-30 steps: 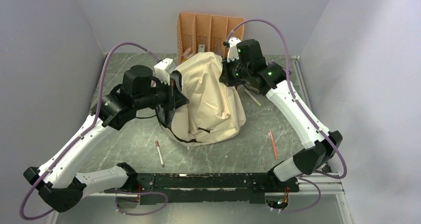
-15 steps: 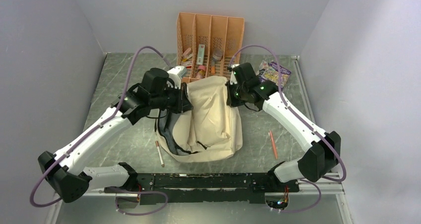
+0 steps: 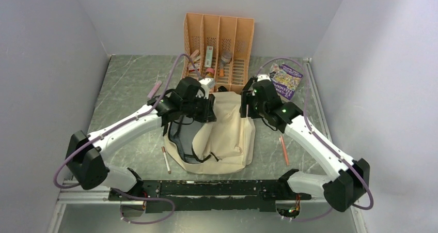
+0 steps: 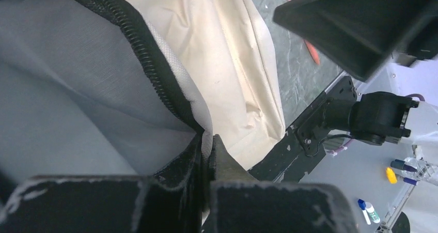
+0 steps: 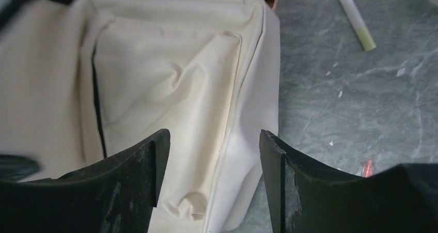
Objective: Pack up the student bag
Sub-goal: Adjust the student bag at the center of the board.
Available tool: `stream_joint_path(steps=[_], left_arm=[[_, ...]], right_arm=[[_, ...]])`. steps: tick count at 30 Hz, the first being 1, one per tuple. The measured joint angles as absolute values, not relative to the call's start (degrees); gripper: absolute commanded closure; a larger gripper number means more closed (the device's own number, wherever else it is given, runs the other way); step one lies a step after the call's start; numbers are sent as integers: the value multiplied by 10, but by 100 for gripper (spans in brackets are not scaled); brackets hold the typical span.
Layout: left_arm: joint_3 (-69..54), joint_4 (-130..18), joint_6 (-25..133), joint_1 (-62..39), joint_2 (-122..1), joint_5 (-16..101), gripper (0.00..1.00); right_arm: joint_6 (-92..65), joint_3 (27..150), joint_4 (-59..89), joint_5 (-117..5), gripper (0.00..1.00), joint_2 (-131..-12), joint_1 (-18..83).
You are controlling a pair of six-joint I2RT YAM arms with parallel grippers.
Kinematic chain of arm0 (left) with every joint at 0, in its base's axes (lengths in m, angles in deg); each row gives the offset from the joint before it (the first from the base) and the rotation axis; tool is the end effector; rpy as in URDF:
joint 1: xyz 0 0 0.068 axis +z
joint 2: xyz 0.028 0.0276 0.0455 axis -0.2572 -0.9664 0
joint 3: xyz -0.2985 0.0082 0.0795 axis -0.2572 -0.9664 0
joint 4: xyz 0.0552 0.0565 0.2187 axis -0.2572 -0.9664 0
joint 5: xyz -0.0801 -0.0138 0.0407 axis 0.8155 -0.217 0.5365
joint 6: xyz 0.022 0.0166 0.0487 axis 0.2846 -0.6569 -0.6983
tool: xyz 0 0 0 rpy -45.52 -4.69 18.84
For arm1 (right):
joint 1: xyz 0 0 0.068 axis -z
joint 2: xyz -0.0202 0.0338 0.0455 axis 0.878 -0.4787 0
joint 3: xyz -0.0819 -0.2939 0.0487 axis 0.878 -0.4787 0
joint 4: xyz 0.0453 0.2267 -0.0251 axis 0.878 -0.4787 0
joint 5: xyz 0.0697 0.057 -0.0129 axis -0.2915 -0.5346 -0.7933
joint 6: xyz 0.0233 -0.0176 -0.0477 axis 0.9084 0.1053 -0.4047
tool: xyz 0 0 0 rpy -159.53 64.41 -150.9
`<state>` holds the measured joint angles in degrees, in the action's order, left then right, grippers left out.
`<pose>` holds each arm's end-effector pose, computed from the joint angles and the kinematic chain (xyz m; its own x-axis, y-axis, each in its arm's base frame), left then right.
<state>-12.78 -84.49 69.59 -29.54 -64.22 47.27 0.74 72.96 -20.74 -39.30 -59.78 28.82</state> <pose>0.1892 -0.1980 0.3508 -0.7727 0.1258 -0.6222 0.5075 0.7112 -0.4864 0.1823 0.1092 0.3414 -0.7141 -0.0352 -0.6991 -0.1946 0.9693 0.1501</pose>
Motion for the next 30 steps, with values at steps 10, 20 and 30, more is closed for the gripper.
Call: stream_joint_path(steps=[10,20,30], left_arm=[[-100,-795,732,-366,-742,470,25],[-135,-747,754,-383,-758,460,39],[-156,-738,765,-450,-761,401,27]], right_arm=[[61,685,-177,-341,32,-485,295],[83,669,-166,-327,38,-467,300],[84,662,-117,-467,32,-506,313]])
